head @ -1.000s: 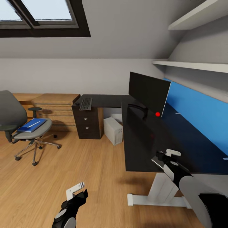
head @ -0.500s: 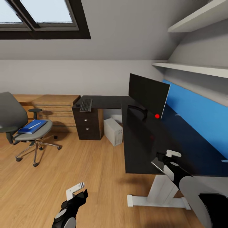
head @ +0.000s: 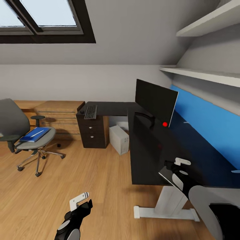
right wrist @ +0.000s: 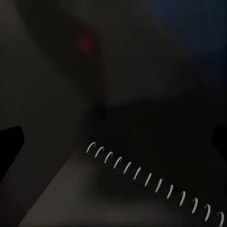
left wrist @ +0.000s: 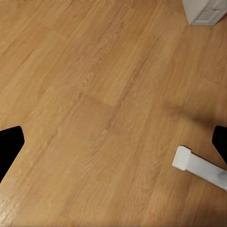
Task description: In the bedroom, organize the workspace by keeping the computer under the desk, ensuring the monitor is on the desk, placing the keyboard on the desk next to the monitor, placing the mouse on the desk next to the keyboard, moving the folder from the swivel chair onto the desk next to the mouse, stacking the notebook on top of the folder with the pen on top of the notebook, and positioning the swivel chair next to the desk.
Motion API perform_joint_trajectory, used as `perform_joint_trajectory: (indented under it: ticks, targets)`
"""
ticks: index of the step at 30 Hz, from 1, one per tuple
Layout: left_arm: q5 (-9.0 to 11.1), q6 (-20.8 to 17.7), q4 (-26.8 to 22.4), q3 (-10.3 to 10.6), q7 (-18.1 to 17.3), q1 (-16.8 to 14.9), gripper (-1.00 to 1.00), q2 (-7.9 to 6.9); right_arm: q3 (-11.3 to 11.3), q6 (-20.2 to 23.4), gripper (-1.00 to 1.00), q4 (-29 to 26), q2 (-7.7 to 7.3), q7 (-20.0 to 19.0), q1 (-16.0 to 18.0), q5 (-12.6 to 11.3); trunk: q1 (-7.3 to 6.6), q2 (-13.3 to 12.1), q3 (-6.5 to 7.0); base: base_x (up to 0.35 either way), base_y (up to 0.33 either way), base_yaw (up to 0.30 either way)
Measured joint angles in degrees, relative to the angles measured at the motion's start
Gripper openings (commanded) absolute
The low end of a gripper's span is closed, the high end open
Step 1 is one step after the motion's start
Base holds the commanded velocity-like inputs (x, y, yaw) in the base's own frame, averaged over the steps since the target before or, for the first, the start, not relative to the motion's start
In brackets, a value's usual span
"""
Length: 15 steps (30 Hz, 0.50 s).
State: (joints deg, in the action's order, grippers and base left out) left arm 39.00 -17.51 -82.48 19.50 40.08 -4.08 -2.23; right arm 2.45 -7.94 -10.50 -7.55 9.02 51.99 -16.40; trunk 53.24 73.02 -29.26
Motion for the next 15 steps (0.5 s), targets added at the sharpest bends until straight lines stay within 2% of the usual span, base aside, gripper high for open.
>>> perform_joint_trajectory:
  ticks: [15]
  targets:
    - [0.00, 0.00, 0.12, 0.06, 0.02, 0.00, 1.00, 0.00, -0.08, -0.24, 1.00, -0.07, 0.00, -0.03, 0.00, -0.06, -3.30, -6.02, 2.70, 0.000, 0.000, 0.000]
